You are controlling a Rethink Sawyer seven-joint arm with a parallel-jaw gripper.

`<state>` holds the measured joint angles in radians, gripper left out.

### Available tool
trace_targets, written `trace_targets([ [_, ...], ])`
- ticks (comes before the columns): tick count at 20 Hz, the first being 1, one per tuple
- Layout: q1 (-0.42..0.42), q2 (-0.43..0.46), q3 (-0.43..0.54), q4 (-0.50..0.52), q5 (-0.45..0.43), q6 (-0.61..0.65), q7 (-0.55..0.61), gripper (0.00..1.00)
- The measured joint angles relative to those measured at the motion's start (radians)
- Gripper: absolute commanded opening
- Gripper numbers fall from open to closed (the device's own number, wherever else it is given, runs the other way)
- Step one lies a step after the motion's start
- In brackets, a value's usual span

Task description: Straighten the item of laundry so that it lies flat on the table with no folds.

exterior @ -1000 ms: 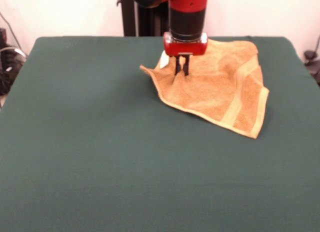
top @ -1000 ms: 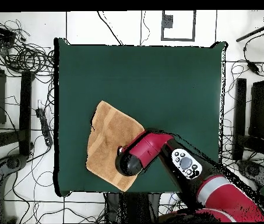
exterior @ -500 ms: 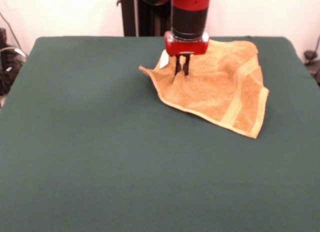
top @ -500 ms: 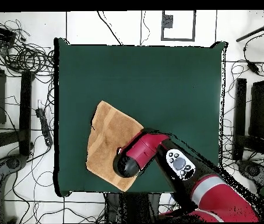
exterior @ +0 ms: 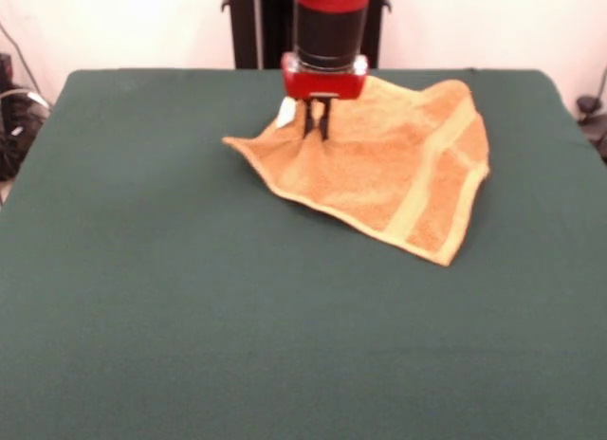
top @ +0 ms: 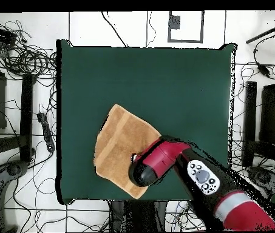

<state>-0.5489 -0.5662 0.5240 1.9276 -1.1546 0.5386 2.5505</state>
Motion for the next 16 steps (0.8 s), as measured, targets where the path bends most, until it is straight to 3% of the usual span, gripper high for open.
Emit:
trace_targets([
  [6, -0.058, -0.031, -0.020, 0.001, -0.052, 0.000, 0.000, 0.00],
  [16, -0.058, -0.037, -0.032, 0.002, -0.096, 0.000, -0.001, 0.00],
])
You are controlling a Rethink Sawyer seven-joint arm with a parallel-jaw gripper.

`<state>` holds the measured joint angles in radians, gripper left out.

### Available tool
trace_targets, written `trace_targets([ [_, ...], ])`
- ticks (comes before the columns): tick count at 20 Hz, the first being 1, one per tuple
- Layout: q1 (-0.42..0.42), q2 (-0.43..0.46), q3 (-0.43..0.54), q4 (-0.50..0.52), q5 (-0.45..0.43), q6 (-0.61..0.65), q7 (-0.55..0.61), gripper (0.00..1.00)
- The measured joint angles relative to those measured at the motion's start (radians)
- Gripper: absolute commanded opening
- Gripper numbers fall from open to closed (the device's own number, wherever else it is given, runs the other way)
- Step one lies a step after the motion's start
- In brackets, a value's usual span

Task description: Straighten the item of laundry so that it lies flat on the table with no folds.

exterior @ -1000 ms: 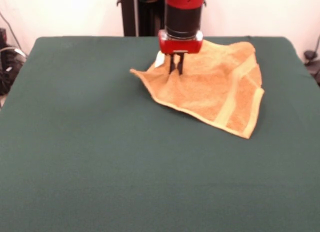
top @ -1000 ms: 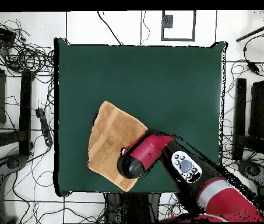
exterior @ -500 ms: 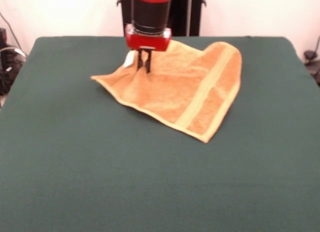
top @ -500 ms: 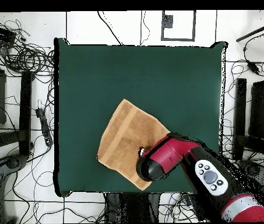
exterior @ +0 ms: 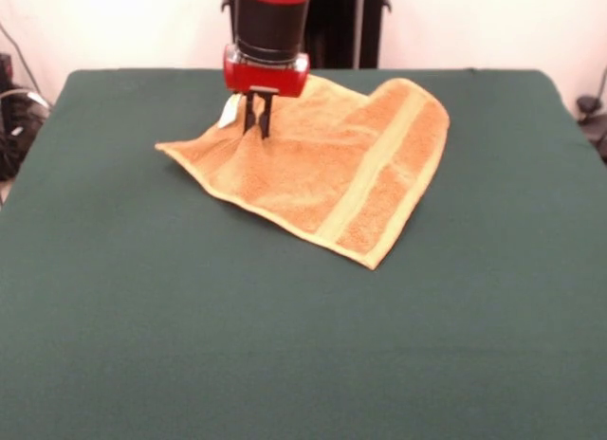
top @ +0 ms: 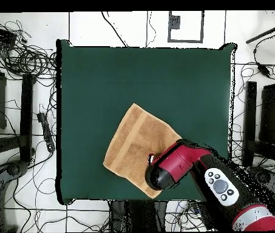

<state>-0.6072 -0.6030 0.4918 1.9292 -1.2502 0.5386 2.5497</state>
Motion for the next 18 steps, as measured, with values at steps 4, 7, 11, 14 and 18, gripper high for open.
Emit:
trace_targets([
  [4, 0.000, 0.000, 0.000, 0.000, 0.000, 0.000, 0.000, 0.00],
  [7, 0.000, -0.001, 0.000, 0.000, 0.000, 0.000, -0.006, 0.00],
  [11, -0.006, -0.008, 0.000, 0.000, 0.000, 0.000, -0.077, 0.00],
  [14, -0.019, -0.019, 0.000, 0.000, 0.001, 0.000, -0.152, 0.00],
  [18, -0.061, -0.029, 0.000, 0.000, 0.008, 0.000, -0.285, 0.00],
])
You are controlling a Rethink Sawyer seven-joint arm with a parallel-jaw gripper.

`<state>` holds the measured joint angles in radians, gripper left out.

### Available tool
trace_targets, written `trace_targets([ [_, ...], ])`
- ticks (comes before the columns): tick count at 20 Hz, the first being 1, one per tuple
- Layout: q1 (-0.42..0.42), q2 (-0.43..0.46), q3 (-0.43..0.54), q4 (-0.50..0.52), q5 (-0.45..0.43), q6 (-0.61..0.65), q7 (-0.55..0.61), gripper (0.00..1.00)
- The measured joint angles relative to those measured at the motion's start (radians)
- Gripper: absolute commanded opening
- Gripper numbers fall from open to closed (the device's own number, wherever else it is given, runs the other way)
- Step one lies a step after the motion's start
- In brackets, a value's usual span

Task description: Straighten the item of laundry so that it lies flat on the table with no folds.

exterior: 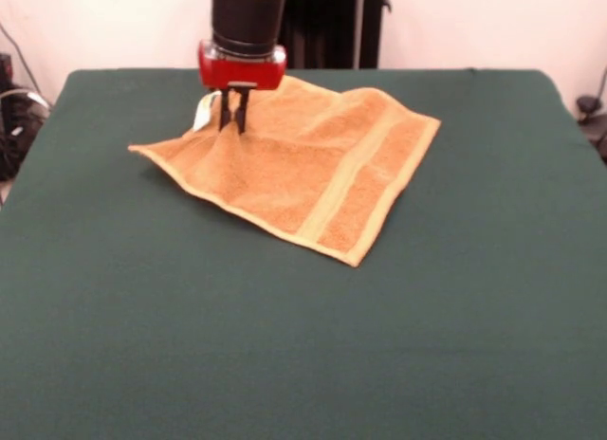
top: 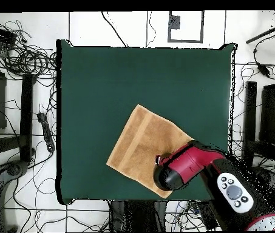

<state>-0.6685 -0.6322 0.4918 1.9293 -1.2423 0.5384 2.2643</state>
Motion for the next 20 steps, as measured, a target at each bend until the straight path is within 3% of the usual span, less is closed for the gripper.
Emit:
trace_targets([
  [6, -0.040, -0.011, 0.000, 0.000, 0.000, 0.000, -0.117, 0.00],
  [7, -0.044, -0.011, 0.000, 0.000, 0.000, 0.000, -0.133, 1.00],
  [20, -0.045, -0.011, 0.000, 0.000, 0.000, 0.000, -0.135, 1.00],
])
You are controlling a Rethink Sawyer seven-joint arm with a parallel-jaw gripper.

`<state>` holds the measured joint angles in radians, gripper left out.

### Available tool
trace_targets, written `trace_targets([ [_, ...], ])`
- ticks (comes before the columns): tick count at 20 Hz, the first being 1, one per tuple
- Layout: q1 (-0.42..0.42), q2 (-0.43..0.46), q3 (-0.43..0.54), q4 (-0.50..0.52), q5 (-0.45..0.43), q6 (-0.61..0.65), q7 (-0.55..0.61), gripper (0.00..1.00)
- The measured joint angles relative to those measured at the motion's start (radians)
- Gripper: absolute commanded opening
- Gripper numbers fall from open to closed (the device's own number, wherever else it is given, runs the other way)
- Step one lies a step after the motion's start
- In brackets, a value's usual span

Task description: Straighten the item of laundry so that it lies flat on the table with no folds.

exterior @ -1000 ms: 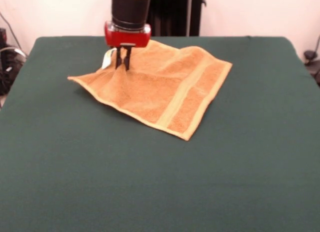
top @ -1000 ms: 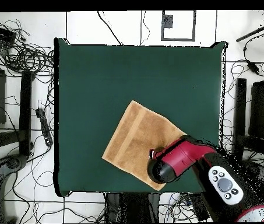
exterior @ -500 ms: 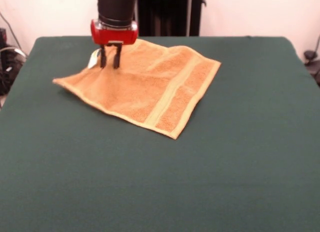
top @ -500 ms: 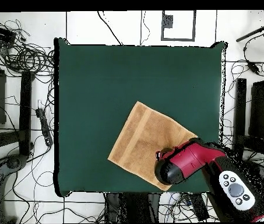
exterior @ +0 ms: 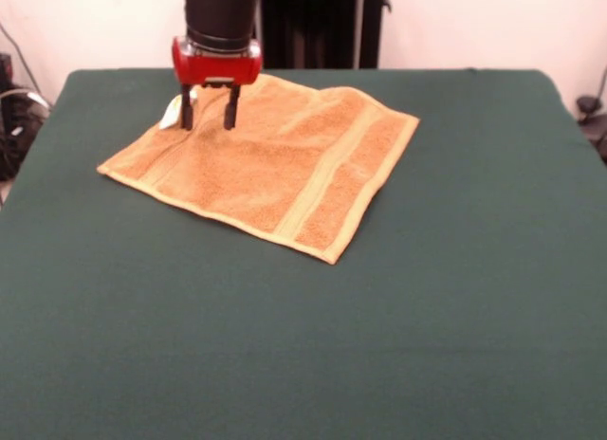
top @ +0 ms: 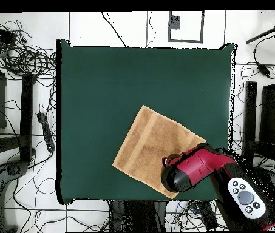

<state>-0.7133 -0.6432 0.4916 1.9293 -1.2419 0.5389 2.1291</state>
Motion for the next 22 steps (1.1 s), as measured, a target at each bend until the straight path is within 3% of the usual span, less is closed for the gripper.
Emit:
trace_targets([
  [9, 0.000, 0.009, 0.000, 0.000, 0.065, 0.000, 0.000, 1.00],
  [15, -0.024, 0.102, -0.004, -0.008, 0.125, -0.003, 0.000, 1.00],
  [22, 0.002, 0.108, -0.032, -0.028, 0.149, -0.003, 0.000, 1.00],
])
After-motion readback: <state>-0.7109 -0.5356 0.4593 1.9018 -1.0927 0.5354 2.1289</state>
